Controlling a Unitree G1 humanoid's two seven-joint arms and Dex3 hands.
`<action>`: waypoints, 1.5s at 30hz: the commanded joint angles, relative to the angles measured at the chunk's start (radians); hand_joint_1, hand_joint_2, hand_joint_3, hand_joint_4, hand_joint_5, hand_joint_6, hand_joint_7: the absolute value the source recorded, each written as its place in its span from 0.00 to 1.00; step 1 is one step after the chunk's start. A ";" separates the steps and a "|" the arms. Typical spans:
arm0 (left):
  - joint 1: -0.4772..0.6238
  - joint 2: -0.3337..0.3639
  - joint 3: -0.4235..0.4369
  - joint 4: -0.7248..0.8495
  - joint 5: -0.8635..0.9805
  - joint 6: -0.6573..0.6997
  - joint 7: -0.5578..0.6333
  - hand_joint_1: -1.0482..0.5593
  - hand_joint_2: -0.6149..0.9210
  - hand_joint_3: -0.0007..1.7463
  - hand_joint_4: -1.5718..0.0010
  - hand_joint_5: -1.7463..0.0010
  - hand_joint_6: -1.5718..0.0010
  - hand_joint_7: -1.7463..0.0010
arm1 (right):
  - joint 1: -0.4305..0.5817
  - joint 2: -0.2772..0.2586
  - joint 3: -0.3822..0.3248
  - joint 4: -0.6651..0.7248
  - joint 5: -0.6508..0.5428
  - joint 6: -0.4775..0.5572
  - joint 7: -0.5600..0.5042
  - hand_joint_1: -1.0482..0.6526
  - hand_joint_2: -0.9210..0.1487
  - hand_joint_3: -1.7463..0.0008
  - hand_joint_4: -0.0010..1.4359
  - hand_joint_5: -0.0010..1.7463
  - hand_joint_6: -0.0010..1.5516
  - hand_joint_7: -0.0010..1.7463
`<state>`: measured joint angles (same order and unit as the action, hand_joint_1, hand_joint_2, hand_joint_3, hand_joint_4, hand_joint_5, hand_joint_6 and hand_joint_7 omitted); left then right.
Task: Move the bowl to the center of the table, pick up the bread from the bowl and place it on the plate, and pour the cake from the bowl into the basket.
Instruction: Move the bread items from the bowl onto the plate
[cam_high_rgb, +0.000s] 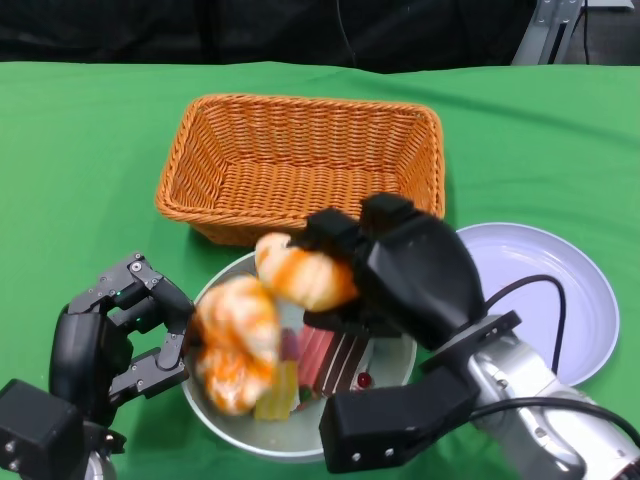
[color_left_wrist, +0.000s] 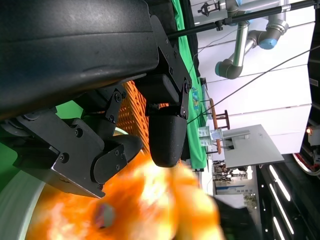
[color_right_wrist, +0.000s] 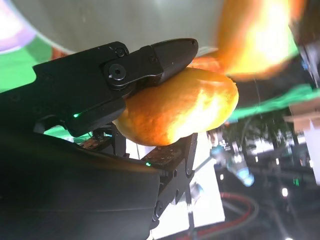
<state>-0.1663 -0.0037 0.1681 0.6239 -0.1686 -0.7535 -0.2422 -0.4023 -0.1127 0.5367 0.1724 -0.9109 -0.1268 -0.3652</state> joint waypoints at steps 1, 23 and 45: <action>0.002 0.021 0.007 0.007 0.013 0.004 0.021 0.62 0.78 0.56 0.50 0.09 0.51 0.17 | 0.026 -0.011 -0.036 -0.062 0.044 -0.012 0.017 0.41 0.00 0.93 0.49 0.82 0.43 0.58; -0.010 0.050 0.012 0.028 -0.025 -0.004 -0.019 0.67 0.77 0.61 0.49 0.08 0.50 0.16 | 0.221 -0.182 -0.370 -0.161 0.202 -0.135 -0.030 0.46 0.02 0.98 0.53 0.90 0.53 0.51; -0.006 0.071 0.031 0.026 -0.043 -0.004 -0.047 0.66 0.76 0.64 0.49 0.07 0.50 0.16 | 0.088 -0.221 -0.334 0.409 0.144 -0.226 -0.327 0.49 0.03 0.99 0.53 0.81 0.56 0.42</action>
<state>-0.1766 0.0457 0.1897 0.6465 -0.2103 -0.7484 -0.2917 -0.2890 -0.3311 0.1948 0.5472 -0.7625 -0.3437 -0.6593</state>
